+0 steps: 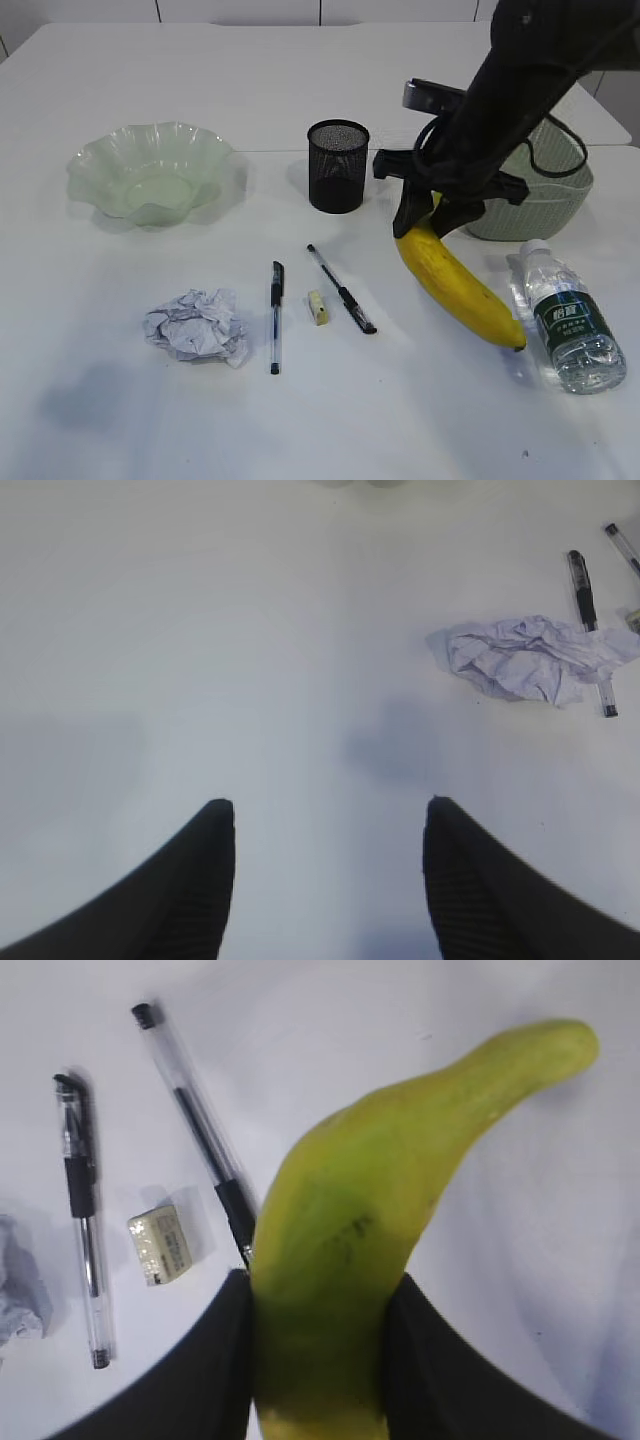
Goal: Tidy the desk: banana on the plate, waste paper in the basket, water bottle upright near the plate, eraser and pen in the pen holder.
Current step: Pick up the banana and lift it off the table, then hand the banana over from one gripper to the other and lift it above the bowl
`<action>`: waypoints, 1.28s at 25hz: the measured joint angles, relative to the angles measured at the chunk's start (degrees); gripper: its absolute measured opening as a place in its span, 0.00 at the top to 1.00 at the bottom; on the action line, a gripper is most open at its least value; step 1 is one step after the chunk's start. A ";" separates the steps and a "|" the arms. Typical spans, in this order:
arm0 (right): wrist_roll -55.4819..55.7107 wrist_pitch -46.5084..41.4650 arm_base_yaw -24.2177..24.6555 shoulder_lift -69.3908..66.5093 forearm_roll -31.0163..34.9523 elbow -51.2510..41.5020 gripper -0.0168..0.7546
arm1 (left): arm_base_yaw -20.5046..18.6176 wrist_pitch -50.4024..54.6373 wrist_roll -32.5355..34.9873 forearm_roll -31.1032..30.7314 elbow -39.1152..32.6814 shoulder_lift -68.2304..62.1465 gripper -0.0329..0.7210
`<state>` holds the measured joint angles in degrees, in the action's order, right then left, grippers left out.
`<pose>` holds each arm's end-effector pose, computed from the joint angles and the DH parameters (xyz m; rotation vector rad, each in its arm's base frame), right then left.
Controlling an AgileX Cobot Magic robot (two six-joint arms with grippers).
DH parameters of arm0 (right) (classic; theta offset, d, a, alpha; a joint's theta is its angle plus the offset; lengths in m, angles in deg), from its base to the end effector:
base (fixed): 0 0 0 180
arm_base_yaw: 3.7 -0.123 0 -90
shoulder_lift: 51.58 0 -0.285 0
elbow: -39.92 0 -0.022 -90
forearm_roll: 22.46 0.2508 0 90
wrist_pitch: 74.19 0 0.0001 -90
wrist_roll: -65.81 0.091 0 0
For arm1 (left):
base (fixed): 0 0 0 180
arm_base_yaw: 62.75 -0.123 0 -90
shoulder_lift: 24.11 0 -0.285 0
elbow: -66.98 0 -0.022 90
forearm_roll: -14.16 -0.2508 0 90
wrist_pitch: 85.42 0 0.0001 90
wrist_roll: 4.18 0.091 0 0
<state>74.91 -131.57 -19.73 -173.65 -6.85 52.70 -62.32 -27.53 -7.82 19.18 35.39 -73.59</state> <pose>0.3952 0.1350 0.2165 -0.0004 2.9388 0.4298 0.1188 -0.0076 0.3319 -0.0907 2.4238 -0.1434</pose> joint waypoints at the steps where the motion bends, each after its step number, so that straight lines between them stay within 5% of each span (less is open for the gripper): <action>1: -0.42 0.00 0.00 0.92 0.00 -0.72 0.67 | 0.00 0.00 0.00 0.00 0.00 0.00 0.40; 7: -4.48 2.38 0.00 9.43 2.20 -10.57 0.67 | 0.00 0.00 0.00 0.00 0.00 0.00 0.40; 14: -14.01 8.49 0.00 21.53 15.25 -23.95 0.67 | 0.00 -0.10 0.00 1.38 0.00 0.00 0.40; 26: -34.57 8.94 0.00 28.51 37.39 -24.74 0.67 | 0.00 -0.10 0.99 6.95 0.00 0.00 0.41; 32: -40.28 8.38 0.00 28.61 42.93 -24.74 0.67 | 0.38 -0.90 4.46 11.05 0.00 0.00 0.41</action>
<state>34.64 -123.19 -19.73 -145.03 36.08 27.96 -61.94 -28.43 -3.36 30.22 35.39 -73.59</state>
